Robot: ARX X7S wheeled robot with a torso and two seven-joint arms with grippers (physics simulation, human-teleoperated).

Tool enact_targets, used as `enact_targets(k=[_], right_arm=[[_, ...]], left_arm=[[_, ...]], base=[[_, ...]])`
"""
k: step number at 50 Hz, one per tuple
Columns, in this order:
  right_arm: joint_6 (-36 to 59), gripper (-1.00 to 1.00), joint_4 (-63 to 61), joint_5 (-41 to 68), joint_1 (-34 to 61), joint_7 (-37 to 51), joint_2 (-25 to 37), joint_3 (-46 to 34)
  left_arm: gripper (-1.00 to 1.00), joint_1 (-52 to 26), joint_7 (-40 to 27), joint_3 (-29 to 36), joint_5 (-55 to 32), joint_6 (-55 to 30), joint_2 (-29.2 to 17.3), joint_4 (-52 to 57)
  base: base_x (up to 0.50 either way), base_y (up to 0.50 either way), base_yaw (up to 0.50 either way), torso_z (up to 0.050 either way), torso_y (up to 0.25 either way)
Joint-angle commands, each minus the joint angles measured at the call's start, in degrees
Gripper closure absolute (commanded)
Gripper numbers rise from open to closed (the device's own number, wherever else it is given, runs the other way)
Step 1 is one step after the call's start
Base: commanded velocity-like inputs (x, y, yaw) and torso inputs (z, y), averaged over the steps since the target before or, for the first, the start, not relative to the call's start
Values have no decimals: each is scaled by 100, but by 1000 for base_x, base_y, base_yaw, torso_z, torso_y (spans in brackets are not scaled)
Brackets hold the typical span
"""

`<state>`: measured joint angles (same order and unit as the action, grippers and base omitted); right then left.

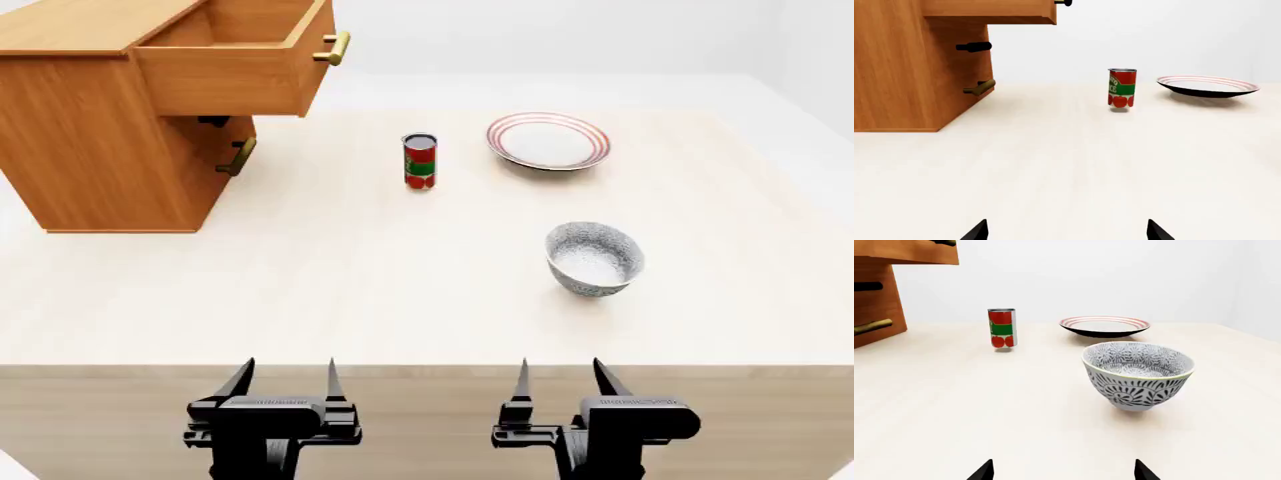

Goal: Put the bowl in the top drawer of the cabinet.

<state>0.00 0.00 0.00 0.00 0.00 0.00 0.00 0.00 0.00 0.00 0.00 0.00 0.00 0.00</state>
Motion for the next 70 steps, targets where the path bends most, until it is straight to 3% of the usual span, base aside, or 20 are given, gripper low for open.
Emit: enact_targets(k=[1,13,70], right_arm=[[3,-100,13,87,15,119,86,-117],[23,-100,24,245,53,354,278,-382],[249,-100,-72,761,130,766,663,-787]], left_arm=[[-100,-7,-111,104,-87,-8,-90,-2],[-100,-56,-321,336,-274,-22,-283,-34],[-100,-111,-652,732,-855,-270,-689,73]], base=[[0,0,0,0,0],[0,56,0,0,0],[0,345,0,0,0]])
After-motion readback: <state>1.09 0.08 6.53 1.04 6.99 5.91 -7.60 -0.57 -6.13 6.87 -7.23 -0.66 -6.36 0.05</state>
